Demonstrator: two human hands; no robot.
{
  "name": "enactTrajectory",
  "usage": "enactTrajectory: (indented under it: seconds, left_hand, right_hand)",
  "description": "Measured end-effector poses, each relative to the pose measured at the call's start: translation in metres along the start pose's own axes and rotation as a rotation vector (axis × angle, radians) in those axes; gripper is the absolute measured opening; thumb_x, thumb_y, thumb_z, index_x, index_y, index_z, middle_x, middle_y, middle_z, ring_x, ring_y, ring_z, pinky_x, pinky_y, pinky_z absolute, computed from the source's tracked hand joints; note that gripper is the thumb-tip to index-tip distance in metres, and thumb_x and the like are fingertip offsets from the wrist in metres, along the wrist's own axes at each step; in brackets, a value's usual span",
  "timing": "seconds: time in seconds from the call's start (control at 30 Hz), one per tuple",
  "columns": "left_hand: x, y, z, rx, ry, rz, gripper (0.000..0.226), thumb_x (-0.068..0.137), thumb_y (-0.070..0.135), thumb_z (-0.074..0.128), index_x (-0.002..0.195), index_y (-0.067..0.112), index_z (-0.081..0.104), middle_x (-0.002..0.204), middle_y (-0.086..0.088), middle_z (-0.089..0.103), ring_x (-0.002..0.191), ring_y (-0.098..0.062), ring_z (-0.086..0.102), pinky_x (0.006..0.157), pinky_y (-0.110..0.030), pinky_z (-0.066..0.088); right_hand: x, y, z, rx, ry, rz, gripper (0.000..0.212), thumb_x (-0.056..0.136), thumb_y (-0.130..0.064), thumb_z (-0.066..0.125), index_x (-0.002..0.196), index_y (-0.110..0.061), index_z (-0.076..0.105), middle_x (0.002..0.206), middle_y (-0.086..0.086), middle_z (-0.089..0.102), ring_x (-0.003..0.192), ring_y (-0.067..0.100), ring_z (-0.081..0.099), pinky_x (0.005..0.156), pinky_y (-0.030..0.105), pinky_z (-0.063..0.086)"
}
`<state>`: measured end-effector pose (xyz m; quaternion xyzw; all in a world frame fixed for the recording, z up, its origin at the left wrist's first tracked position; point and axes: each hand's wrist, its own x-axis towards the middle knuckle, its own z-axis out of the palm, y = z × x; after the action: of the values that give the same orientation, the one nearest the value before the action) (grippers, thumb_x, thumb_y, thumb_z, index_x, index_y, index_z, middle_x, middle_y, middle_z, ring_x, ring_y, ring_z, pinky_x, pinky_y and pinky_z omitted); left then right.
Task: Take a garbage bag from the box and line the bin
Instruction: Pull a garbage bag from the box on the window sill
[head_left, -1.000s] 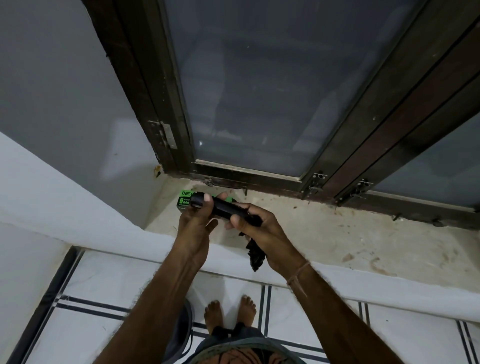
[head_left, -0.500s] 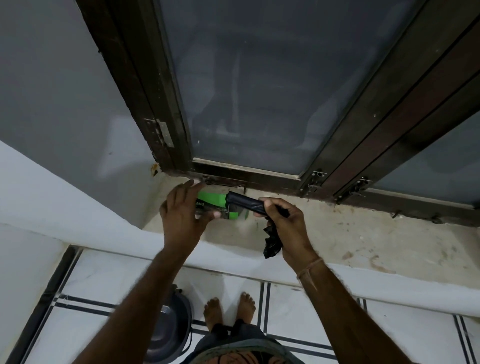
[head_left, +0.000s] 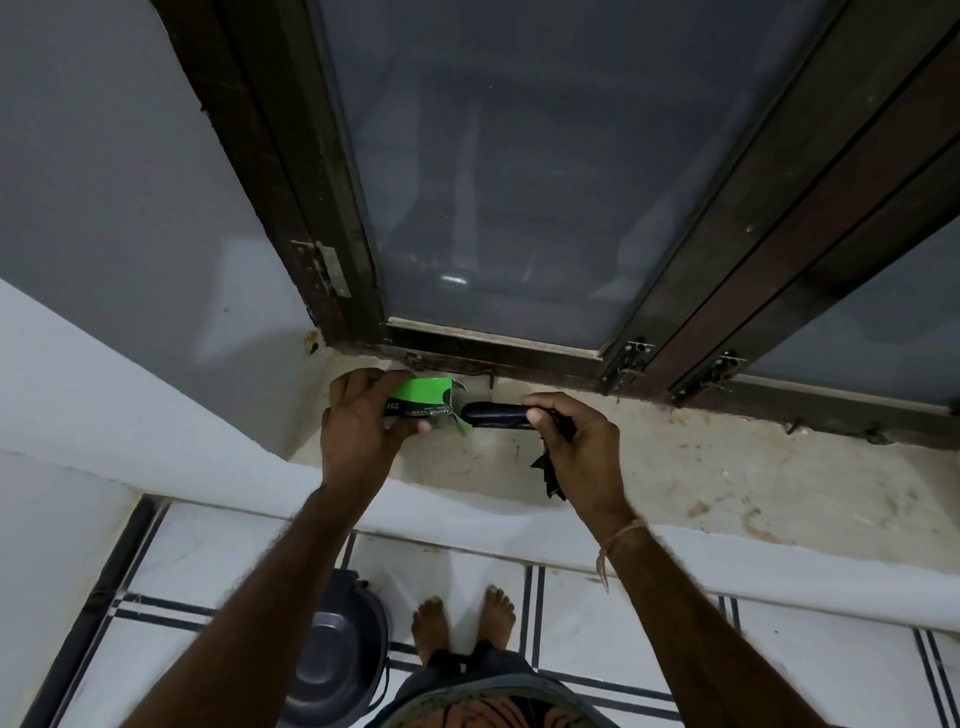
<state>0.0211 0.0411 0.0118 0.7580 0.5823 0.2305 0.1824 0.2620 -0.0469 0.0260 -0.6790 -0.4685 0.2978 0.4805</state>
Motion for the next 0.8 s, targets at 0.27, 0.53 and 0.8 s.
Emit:
enactTrajectory:
  seconds: [0.27,0.53,0.8]
  left_hand:
    - [-0.007,0.013,-0.003,0.015,0.01,0.075,0.064,0.072,0.036,0.088,0.13,0.021,0.066,0.122,-0.009,0.063,0.118,-0.034,0.049,0.083,-0.047,0.052]
    - [-0.016,0.026,-0.005,-0.079,0.027,0.055,0.058,0.076,0.032,0.086,0.13,0.021,0.067,0.121,-0.007,0.064,0.117,-0.03,0.048,0.082,-0.041,0.053]
    - [-0.024,0.026,-0.003,-0.175,0.046,-0.023,0.058,0.079,0.034,0.084,0.132,0.022,0.064,0.122,-0.007,0.063,0.117,-0.029,0.047,0.082,-0.034,0.047]
  right_hand:
    - [0.008,-0.011,0.011,0.143,-0.033,0.098,0.018,0.098,-0.022,0.067,0.111,-0.017,0.079,0.088,-0.005,0.075,0.07,0.005,0.063,0.069,0.038,0.06]
    - [0.007,-0.025,0.022,0.353,-0.128,0.271,0.013,0.1,-0.021,0.064,0.107,-0.01,0.064,0.085,0.001,0.067,0.062,0.013,0.054,0.053,0.025,0.05]
    - [0.006,-0.036,0.022,0.332,-0.275,0.143,0.024,0.103,-0.015,0.057,0.12,-0.005,0.072,0.105,-0.001,0.077,0.074,-0.005,0.064,0.072,0.015,0.051]
